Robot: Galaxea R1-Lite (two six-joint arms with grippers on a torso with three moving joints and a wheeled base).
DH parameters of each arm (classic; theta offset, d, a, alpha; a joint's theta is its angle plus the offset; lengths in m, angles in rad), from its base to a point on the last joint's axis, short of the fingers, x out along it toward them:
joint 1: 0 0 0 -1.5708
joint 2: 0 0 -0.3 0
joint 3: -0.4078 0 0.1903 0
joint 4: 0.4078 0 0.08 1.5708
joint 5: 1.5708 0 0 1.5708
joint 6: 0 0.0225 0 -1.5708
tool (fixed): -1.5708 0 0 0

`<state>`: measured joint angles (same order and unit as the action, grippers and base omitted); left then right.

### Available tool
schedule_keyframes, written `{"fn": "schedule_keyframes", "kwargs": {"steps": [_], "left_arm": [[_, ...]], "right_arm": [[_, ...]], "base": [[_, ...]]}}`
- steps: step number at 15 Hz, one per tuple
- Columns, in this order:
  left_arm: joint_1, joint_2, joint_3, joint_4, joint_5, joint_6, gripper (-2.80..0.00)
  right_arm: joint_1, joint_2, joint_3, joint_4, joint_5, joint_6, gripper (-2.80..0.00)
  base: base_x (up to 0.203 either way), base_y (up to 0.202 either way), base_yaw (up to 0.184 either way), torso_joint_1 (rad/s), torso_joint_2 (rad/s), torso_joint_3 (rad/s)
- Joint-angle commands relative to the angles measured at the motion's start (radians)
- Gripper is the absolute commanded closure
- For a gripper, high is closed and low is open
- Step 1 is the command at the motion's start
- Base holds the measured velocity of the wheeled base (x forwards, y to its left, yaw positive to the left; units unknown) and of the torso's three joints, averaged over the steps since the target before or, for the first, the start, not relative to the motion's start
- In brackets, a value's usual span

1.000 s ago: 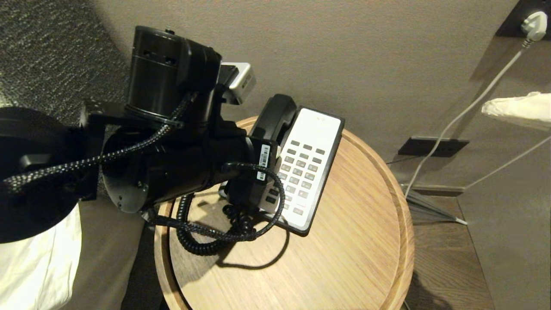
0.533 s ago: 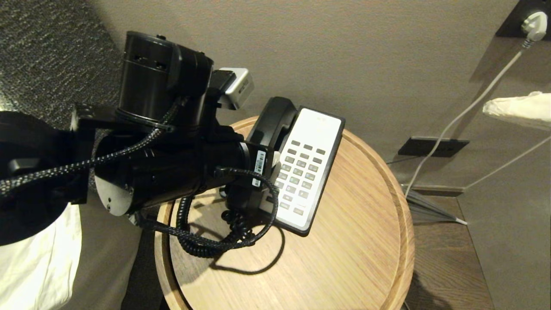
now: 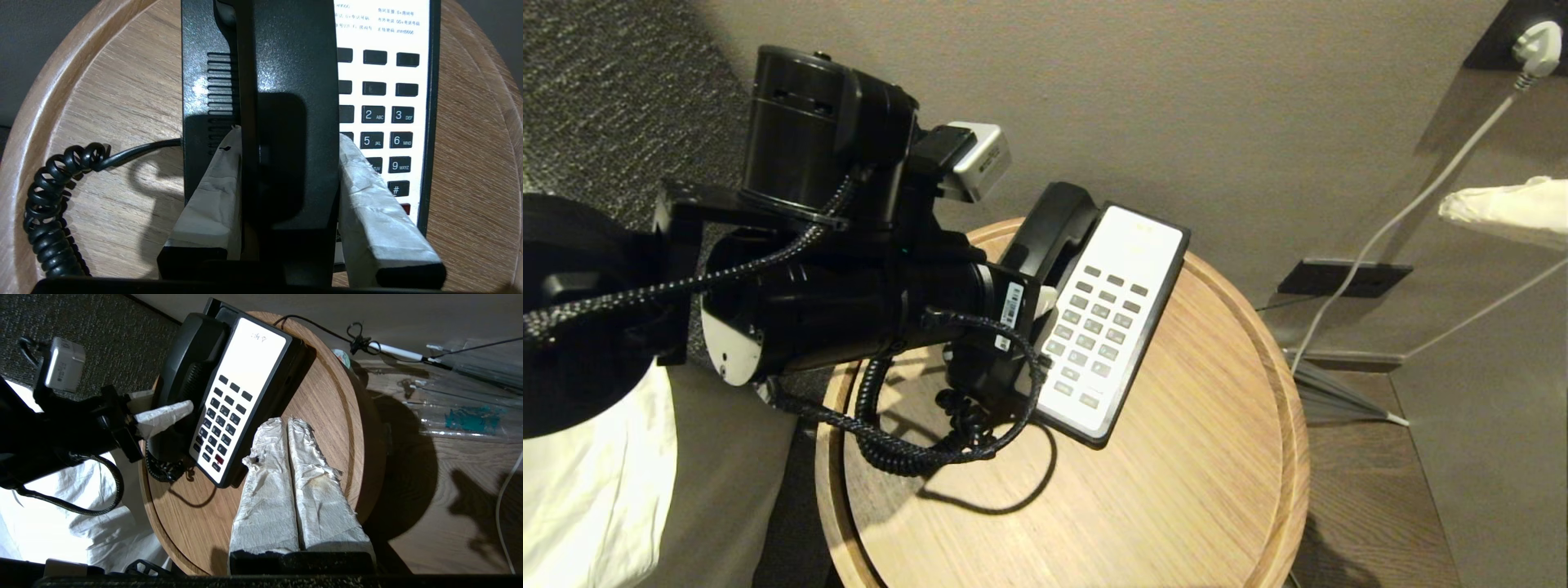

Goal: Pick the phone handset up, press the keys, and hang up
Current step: Put the handset back

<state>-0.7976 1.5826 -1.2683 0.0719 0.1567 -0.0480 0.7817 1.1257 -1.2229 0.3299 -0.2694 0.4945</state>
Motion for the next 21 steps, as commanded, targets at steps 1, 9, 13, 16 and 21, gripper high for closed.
{"fn": "schedule_keyframes", "kwargs": {"steps": [1,9,13,16,21], "left_arm": [[0.01,-0.019,-0.003,0.0,-0.005,0.003,0.0],[0.024,0.002,-0.052,0.042,-0.048,0.007,0.0],[0.031,0.024,-0.045,0.032,-0.048,0.005,0.0],[0.038,0.038,-0.045,0.032,-0.063,0.003,0.0],[0.052,0.054,-0.05,0.032,-0.072,0.003,0.0]], "right_arm": [[0.001,0.0,0.005,0.001,-0.001,0.004,0.0],[0.001,-0.001,0.005,0.003,-0.002,0.021,0.0],[0.001,0.0,0.0,0.003,-0.002,0.021,0.0],[0.001,0.002,-0.003,0.001,-0.002,0.021,0.0],[0.001,0.003,-0.001,0.001,-0.001,0.022,0.0]], "base": [[0.0,0.0,0.0,0.0,0.0,0.0],[0.0,0.0,0.0,0.0,0.0,0.0],[0.0,0.0,0.0,0.0,0.0,0.0],[0.0,0.0,0.0,0.0,0.0,0.0],[0.0,0.0,0.0,0.0,0.0,0.0]]}}
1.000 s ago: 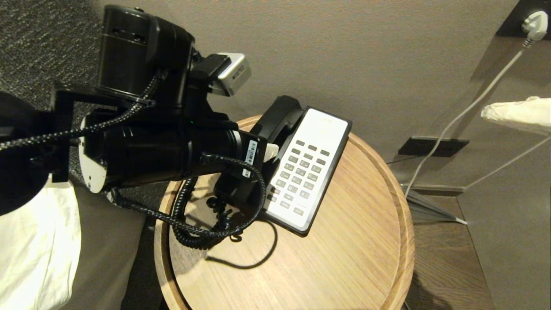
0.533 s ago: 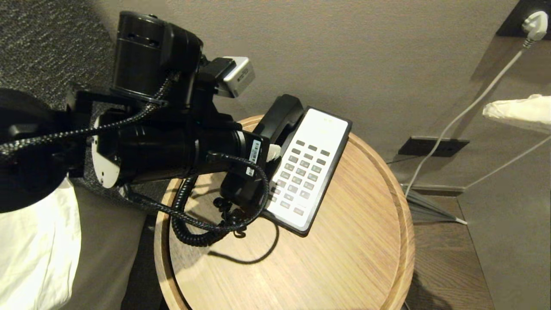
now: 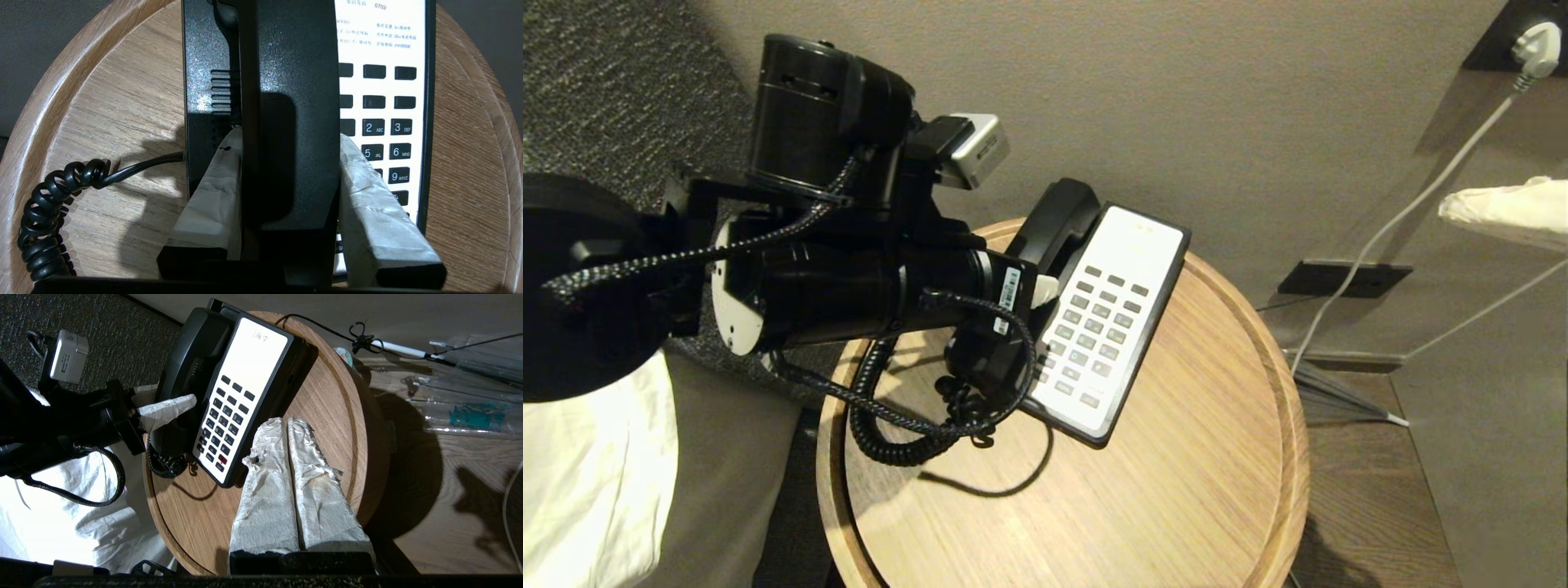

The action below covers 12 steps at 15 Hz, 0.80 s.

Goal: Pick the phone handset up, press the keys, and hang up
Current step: Put the handset back

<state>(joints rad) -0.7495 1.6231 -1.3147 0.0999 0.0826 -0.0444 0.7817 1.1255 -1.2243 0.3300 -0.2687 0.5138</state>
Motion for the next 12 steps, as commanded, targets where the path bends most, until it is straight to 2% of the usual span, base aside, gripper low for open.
{"fn": "schedule_keyframes", "kwargs": {"steps": [1,12], "left_arm": [[0.004,0.017,-0.006,0.003,0.002,0.0,0.0],[0.029,0.034,-0.007,0.003,0.006,0.005,0.0]], "right_arm": [[0.001,0.003,-0.001,0.001,-0.001,0.003,0.0],[0.002,0.007,-0.009,0.003,-0.003,0.003,0.0]], "base": [[0.0,0.0,0.0,0.0,0.0,0.0],[0.0,0.0,0.0,0.0,0.0,0.0]]}}
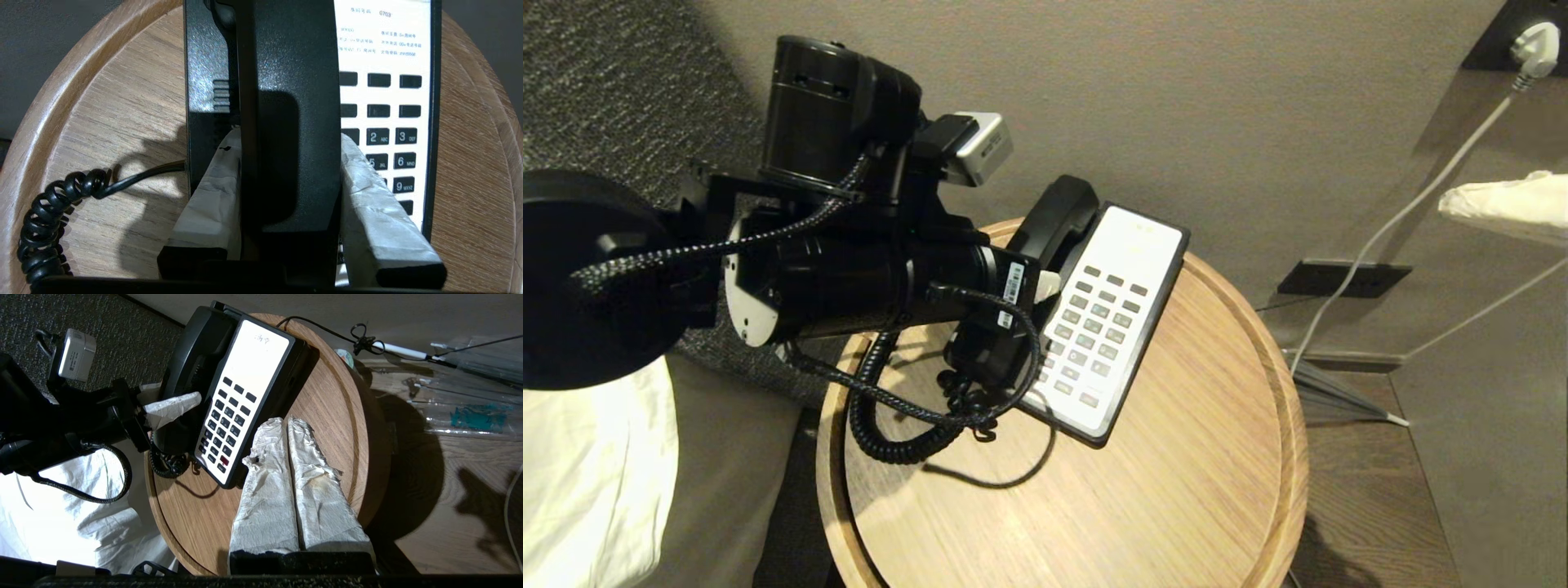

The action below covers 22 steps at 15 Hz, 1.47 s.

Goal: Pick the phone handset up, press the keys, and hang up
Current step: Put the handset back

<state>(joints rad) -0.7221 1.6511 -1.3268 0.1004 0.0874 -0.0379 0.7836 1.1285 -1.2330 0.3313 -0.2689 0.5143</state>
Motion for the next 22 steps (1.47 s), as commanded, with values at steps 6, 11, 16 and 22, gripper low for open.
{"fn": "schedule_keyframes", "kwargs": {"steps": [6,11,16,22], "left_arm": [[0.001,0.009,0.035,0.004,0.0,-0.004,0.0],[0.001,0.019,0.024,0.002,-0.002,-0.005,0.0],[0.001,0.032,-0.018,0.004,-0.004,0.007,0.0],[0.0,0.05,-0.044,0.005,-0.01,0.007,0.0]], "right_arm": [[0.0,0.007,-0.005,0.002,-0.001,0.003,0.0],[0.0,0.007,-0.003,0.0,-0.001,0.003,0.0],[0.0,0.004,0.005,0.0,-0.001,0.005,0.0],[0.0,0.0,0.007,0.0,-0.001,0.02,0.0]], "base": [[0.0,0.0,0.0,0.0,0.0,0.0],[0.0,0.0,0.0,0.0,0.0,0.0],[0.0,0.0,0.0,0.0,0.0,0.0],[0.0,0.0,0.0,0.0,0.0,0.0]]}}
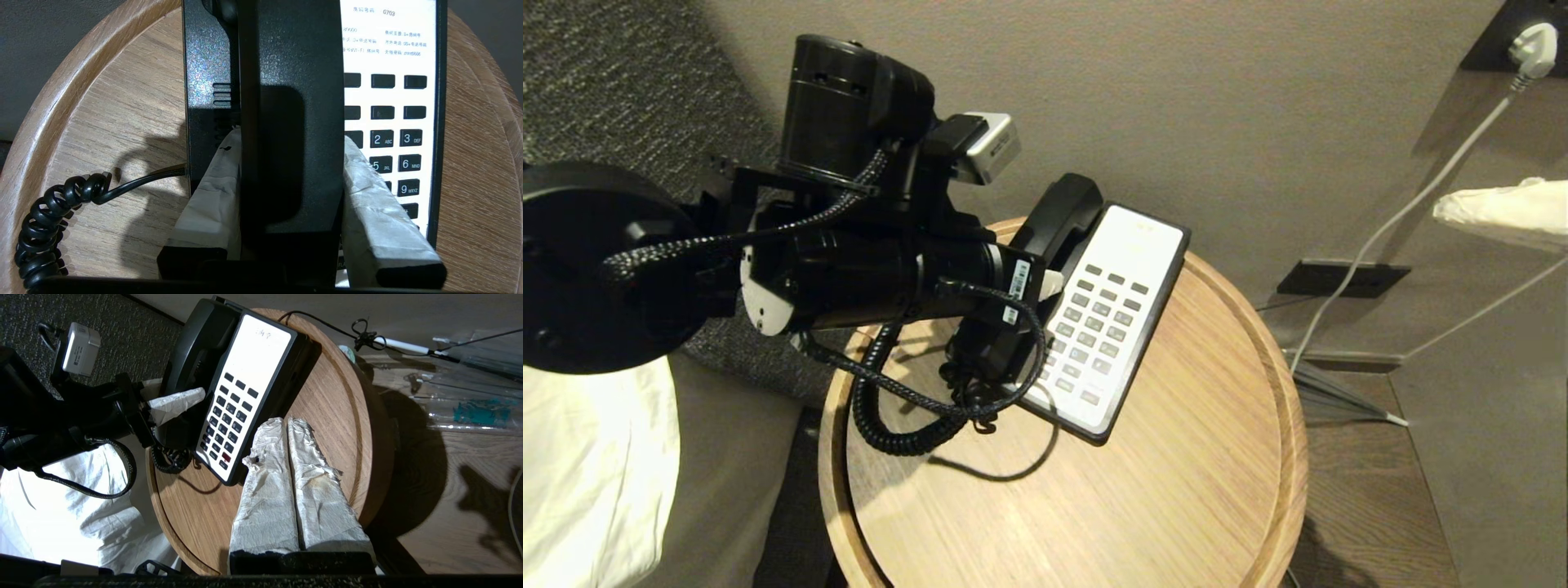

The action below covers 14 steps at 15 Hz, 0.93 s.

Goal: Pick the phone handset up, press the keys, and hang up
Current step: Put the handset back

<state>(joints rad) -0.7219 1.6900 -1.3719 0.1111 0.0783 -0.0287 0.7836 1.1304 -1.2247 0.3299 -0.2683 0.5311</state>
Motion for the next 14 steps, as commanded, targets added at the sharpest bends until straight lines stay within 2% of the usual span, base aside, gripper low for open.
{"fn": "schedule_keyframes", "kwargs": {"steps": [1,6,7,14], "left_arm": [[0.0,0.011,0.012,-0.003,-0.001,-0.002,0.0],[-0.001,0.016,0.023,-0.005,-0.012,-0.003,0.0],[-0.001,0.021,0.015,-0.007,-0.01,-0.003,-2.8],[0.0,0.008,0.011,-0.007,-0.003,0.0,-2.8]], "right_arm": [[0.0,-0.001,0.001,0.001,-0.002,0.003,0.0],[0.0,0.005,-0.001,0.0,-0.002,0.003,0.0],[0.0,0.005,-0.001,0.001,-0.001,0.003,0.0],[0.0,0.006,0.001,0.003,-0.002,0.003,0.0]], "base": [[0.0,0.0,0.0,0.0,0.0,0.0],[0.0,0.0,0.0,0.0,0.0,0.0],[0.0,0.0,0.0,0.0,0.0,0.0],[0.0,0.0,0.0,0.0,0.0,0.0]]}}
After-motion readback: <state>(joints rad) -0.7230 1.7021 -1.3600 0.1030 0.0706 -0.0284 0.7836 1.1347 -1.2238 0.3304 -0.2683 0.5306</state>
